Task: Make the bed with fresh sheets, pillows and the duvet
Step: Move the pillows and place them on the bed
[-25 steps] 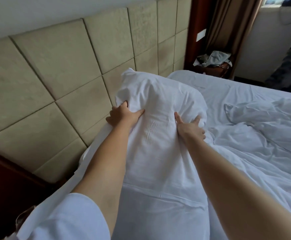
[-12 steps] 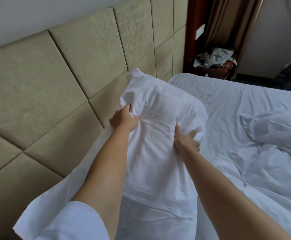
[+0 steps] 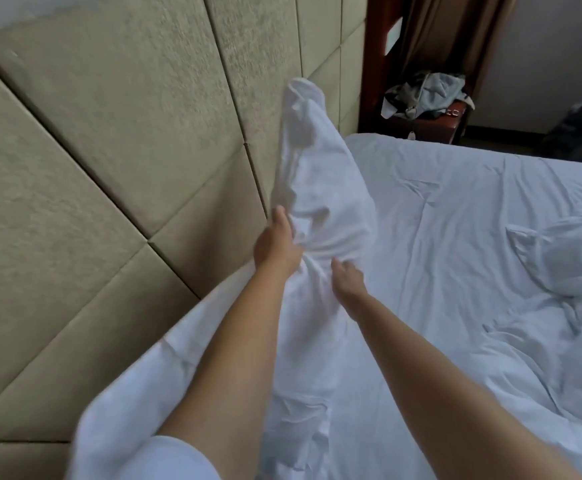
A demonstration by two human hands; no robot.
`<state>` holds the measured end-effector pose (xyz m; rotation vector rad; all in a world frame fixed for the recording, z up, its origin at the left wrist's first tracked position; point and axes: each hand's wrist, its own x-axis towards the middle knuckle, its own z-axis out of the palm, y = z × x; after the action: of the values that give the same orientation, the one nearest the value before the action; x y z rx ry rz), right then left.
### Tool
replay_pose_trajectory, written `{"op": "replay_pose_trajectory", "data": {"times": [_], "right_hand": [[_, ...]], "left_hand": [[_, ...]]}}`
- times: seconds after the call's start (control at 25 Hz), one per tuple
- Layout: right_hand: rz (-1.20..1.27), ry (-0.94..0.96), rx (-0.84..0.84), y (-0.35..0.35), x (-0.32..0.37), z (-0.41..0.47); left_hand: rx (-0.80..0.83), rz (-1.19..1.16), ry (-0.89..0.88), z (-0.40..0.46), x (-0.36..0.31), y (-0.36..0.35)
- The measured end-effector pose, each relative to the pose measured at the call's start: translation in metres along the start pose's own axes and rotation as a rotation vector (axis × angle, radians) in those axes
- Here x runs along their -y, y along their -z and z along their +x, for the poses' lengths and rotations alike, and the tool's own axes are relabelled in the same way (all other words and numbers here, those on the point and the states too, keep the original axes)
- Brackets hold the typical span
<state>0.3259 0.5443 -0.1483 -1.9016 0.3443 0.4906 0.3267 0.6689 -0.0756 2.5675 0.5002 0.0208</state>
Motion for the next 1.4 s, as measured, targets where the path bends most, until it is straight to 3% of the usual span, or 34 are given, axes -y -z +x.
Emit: {"op": "replay_pose_trajectory", "data": {"times": [0.08, 0.24, 0.32, 0.56, 0.68, 0.8, 0.92, 1.0, 1.08, 1.16, 1.28, 1.4], "right_hand": [[-0.007, 0.042, 0.016, 0.000, -0.005, 0.008], [-0.045, 0.018, 0.001, 0.009, -0.012, 0.018], [-0.041, 0.061, 0.007, 0.009, -0.004, 0.017], [-0.107, 0.119, -0.029, 0.010, 0.020, 0.012], [-0.084, 0.061, -0.047, 0.029, 0.012, 0.000], [-0.179, 0.117, -0.074, 0.052, 0.004, -0.012], [-0.421, 0.138, -0.069, 0.070, -0.009, -0.023], [-0.550, 0.114, -0.098, 0.078, -0.023, -0.033], [-0.677, 0.116, -0.163, 0.090, -0.035, -0.041], [-0.694, 0.132, -0.158, 0.102, -0.043, -0.038], [-0.627, 0.095, -0.018, 0.112, -0.049, -0.031], [-0.750, 0.045, 0.081, 0.108, -0.065, -0.036]], "left_hand": [[0.197, -0.141, 0.093, 0.001, 0.015, -0.033], [0.240, -0.499, 0.451, 0.027, 0.041, -0.029], [0.382, -0.595, 0.553, 0.026, 0.041, -0.010], [0.792, -0.314, 0.445, -0.004, 0.006, 0.014], [0.949, -0.291, 0.414, -0.022, -0.016, 0.008], [1.096, -0.275, 0.346, -0.037, -0.037, 0.011], [1.044, -0.274, 0.277, -0.051, -0.047, 0.018], [0.830, -0.248, 0.287, -0.056, -0.046, 0.013], [0.668, -0.045, 0.186, -0.066, -0.045, 0.003], [0.695, 0.182, 0.064, -0.083, -0.047, -0.010], [0.821, 0.246, -0.081, -0.106, -0.055, -0.031], [0.842, 0.323, -0.144, -0.116, -0.062, -0.051]]}}
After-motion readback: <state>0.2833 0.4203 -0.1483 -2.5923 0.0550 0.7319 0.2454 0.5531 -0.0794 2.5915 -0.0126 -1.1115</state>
